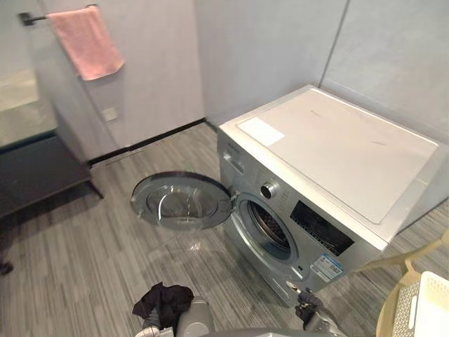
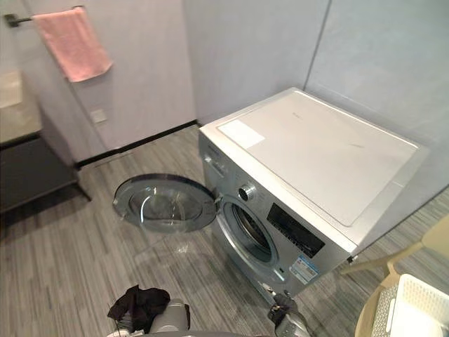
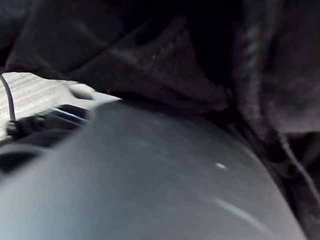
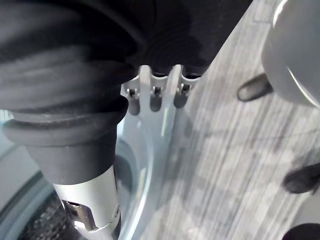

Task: Pick up the laundry basket with both hands and put the clothes into the washing machine.

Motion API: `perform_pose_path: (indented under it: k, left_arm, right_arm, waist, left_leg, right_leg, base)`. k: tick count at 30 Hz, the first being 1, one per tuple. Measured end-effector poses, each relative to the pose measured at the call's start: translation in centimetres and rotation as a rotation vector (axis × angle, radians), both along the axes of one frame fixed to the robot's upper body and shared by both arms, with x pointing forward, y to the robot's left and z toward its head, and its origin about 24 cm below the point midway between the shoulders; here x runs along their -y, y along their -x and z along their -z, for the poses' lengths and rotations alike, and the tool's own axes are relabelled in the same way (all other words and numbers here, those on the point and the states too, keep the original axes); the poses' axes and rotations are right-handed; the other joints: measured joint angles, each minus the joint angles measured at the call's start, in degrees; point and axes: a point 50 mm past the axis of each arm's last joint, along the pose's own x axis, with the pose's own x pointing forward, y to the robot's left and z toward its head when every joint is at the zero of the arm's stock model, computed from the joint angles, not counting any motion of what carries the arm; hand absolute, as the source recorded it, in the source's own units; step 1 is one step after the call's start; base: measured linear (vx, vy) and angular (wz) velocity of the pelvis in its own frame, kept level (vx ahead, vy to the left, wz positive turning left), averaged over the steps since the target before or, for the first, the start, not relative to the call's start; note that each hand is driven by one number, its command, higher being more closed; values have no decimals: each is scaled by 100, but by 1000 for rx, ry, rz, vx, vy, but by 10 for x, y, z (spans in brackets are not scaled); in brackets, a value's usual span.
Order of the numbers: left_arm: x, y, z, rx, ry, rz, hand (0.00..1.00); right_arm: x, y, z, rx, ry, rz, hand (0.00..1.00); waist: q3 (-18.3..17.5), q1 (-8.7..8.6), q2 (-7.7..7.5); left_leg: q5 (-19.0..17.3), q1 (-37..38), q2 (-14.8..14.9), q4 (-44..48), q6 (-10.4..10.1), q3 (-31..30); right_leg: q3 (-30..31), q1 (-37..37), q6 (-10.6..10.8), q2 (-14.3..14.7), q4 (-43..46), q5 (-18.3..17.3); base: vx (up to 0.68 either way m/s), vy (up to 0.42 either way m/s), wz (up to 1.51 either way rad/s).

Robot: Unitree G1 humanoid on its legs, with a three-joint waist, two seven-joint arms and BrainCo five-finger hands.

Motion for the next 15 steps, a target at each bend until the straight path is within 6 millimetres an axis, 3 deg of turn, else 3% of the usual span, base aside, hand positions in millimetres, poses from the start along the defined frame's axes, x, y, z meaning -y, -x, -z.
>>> perform_pose_path:
  k: [2,3,4,5,6,8,10,12,14,15]
  left_arm:
    - [0,7,1,-2,21,-71,100]
    - [7,14,5,-25,50,-108,100]
    - [10,21,7,-58,64,-113,100]
    - [11,23,8,-68,65,-116,100]
    - [-6,24,5,-73,21,-114,100]
    - [-14,23,4,-72,-2,-111,100]
    - [-14,11,3,-51,-2,-92,100]
    - [-12,8,3,-52,-8,-65,100]
    - [-9,9,4,-66,-11,-23,100]
    - [-5,7,4,-66,-5,-9,100]
  right_arm:
    - [-2,-2,-1,14,1,-6,0]
    - [4,1,-1,14,20,-2,0]
    - [16,8,0,0,52,12,0]
    - [15,11,2,-16,48,10,0]
    - [7,19,6,-45,22,7,0]
    - [5,25,8,-60,9,30,0]
    - [11,30,9,-63,6,72,0]
    - [18,37,10,-75,13,95,0]
    - [28,42,9,-83,36,98,0]
    - [33,43,9,-83,49,99,0]
  waist:
    - [-53,14,0]
    - [-100,-30,209]
    - [-128,-11,246]
    - [-110,16,184]
    - [-187,-12,-192]
    - [-273,-35,-328]
    - [-324,-36,-345]
    - [-403,-12,-356]
    - [-477,-19,-297]
    - [-446,-20,-189]
  left_leg:
    - [27,123,18,-1359,26,-692]
    - [42,129,98,-2064,0,-1256]
    - [783,241,-117,-2003,-810,-1358]
    - [836,258,-271,-1838,-815,-1350]
    - [600,297,-487,-1661,-701,-1024]
    - [438,291,-630,-1532,-537,-812]
    - [343,318,-819,-1510,-357,-528]
    - [285,407,-950,-1570,-211,-179]
    - [265,558,-1019,-1702,-60,210]
    - [302,734,-1019,-1834,45,472]
  right_leg:
    - [272,15,354,-176,-112,-218]
    - [397,47,669,-200,-159,-307]
    - [620,132,857,-370,-139,-377]
    - [739,169,850,-508,-141,-370]
    - [907,104,706,-808,-31,-225]
    - [1027,-127,895,-975,172,124]
    - [1208,-362,1135,-1240,334,452]
    - [1523,-714,1169,-1456,628,616]
    - [1618,-1169,950,-1591,1131,863]
    - [1510,-1533,578,-1636,1574,1125]
  base:
    - [243,369,-109]
    - [339,627,-92]
    - [342,635,-79]
    - [368,646,-64]
    - [256,442,-48]
    - [215,389,-44]
    - [163,300,-51]
    - [147,284,-78]
    - [94,224,-94]
    - [96,268,-106]
